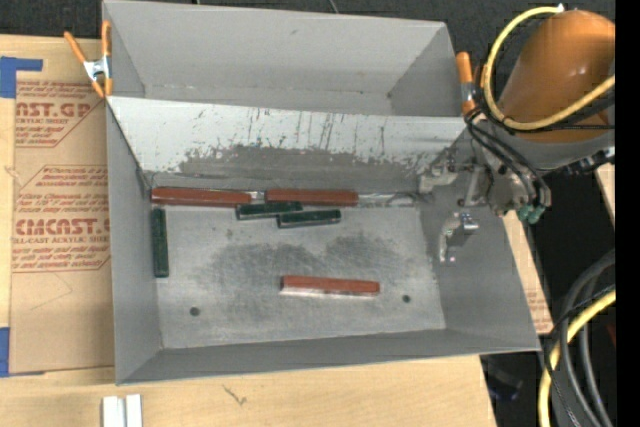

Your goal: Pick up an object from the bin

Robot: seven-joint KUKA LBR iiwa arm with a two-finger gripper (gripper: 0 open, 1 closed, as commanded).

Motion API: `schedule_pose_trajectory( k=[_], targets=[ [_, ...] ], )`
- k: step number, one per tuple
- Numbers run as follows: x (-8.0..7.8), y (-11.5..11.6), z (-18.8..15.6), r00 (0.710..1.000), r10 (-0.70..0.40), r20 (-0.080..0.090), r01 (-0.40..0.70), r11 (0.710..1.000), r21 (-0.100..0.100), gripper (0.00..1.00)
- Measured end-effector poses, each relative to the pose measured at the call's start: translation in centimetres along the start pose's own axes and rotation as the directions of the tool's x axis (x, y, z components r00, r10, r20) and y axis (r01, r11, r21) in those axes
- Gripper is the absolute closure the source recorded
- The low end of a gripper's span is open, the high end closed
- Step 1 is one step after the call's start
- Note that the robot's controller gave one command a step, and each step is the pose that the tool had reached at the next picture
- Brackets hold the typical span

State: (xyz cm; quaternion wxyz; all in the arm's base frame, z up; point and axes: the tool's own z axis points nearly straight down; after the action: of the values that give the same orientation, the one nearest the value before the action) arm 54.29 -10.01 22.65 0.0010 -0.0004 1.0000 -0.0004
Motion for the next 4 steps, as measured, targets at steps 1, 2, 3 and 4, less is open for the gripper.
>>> schedule_pose_trajectory(
  k=[1,2,3,4],
  targets=[
    [0.0,0.0,0.0,1.0,0.0,0.0,0.0,1.0,0.0,0.0],
    [0.0,1.2,5.0,1.0,-0.015,0.007,0.015,1.0,0.002,0.0],
    [-1.7,1.6,12.6,0.999,-0.033,0.004,0.033,0.999,0.001,0.0],
    [2.4,8.2,15.1,0.996,-0.087,0.016,0.087,0.996,0.0,1.0]
  ],
)
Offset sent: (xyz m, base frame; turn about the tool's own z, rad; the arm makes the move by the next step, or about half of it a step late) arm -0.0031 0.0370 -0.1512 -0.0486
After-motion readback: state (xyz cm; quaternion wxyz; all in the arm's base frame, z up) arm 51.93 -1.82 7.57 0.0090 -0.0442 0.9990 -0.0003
